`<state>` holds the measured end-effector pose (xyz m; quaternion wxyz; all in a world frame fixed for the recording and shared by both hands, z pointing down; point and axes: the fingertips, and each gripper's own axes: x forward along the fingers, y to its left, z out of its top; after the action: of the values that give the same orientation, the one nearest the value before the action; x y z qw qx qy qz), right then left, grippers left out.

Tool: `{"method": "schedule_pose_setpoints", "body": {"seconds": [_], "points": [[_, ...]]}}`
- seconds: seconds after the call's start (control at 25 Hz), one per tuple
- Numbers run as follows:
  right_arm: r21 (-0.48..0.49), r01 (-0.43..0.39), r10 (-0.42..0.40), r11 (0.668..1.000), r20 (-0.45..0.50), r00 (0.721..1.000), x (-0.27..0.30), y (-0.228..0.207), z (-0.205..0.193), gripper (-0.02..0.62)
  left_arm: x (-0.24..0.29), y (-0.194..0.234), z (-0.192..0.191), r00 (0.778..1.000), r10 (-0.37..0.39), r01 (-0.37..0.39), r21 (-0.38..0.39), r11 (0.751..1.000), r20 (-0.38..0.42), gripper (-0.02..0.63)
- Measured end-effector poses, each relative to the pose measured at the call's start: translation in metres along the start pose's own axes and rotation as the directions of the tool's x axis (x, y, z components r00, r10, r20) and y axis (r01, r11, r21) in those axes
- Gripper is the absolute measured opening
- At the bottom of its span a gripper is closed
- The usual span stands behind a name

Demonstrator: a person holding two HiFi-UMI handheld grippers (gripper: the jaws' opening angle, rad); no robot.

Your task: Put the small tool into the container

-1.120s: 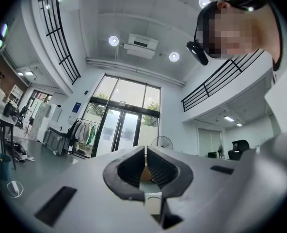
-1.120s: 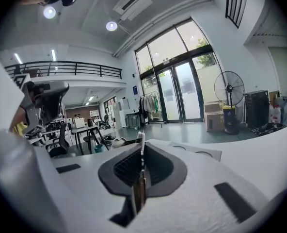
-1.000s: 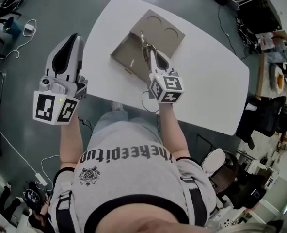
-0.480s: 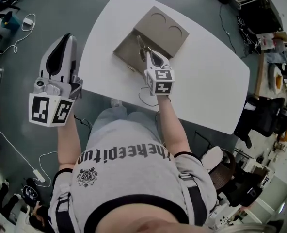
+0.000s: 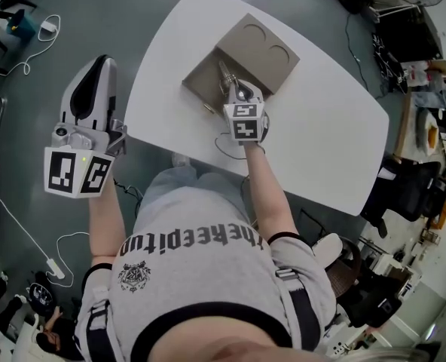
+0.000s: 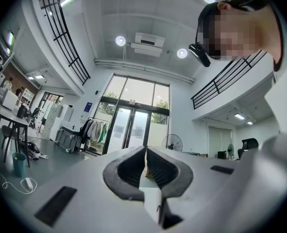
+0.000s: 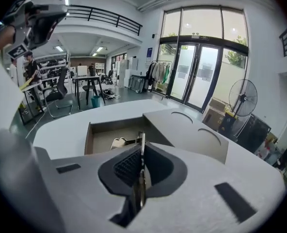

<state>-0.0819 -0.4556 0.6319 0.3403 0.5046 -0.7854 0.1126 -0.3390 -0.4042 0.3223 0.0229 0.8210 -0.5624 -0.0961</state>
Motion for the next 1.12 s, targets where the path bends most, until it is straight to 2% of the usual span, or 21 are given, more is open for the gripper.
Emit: {"method": "schedule_pose_setpoints", "body": {"seconds": [0.36,0.56,0.76,1.0,1.12], "points": [[-0.073,0.004,-0.006,0.997,-0.027,1.0,0.005,0.007,-0.001,0.005,0.002,0.007,-0.004,1.0,0.004,-0.004,-0.002,1.0,-0.008,0.014],[-0.124,-0.053,0.048,0.991,-0.045,0.998,0.005,0.019,-0.003,0.027,0.006,0.003,-0.005,1.0,-0.005,0.005,-0.009,1.0,-0.009,0.014],[-0.134,-0.113,0.105,0.985,-0.067,0.992,0.008,0.033,-0.009,0.067,0.006,-0.001,-0.006,1.0,-0.01,0.01,-0.008,1.0,-0.011,0.014],[-0.124,-0.179,0.17,0.976,-0.08,0.982,0.008,0.041,-0.016,0.105,0.004,-0.009,-0.007,1.0,-0.01,0.01,-0.005,1.0,-0.015,0.014],[-0.079,-0.223,0.217,0.972,-0.078,0.973,0.008,0.047,-0.018,0.125,0.002,-0.012,-0.006,1.0,-0.007,0.007,-0.005,1.0,-0.016,0.014]]}}
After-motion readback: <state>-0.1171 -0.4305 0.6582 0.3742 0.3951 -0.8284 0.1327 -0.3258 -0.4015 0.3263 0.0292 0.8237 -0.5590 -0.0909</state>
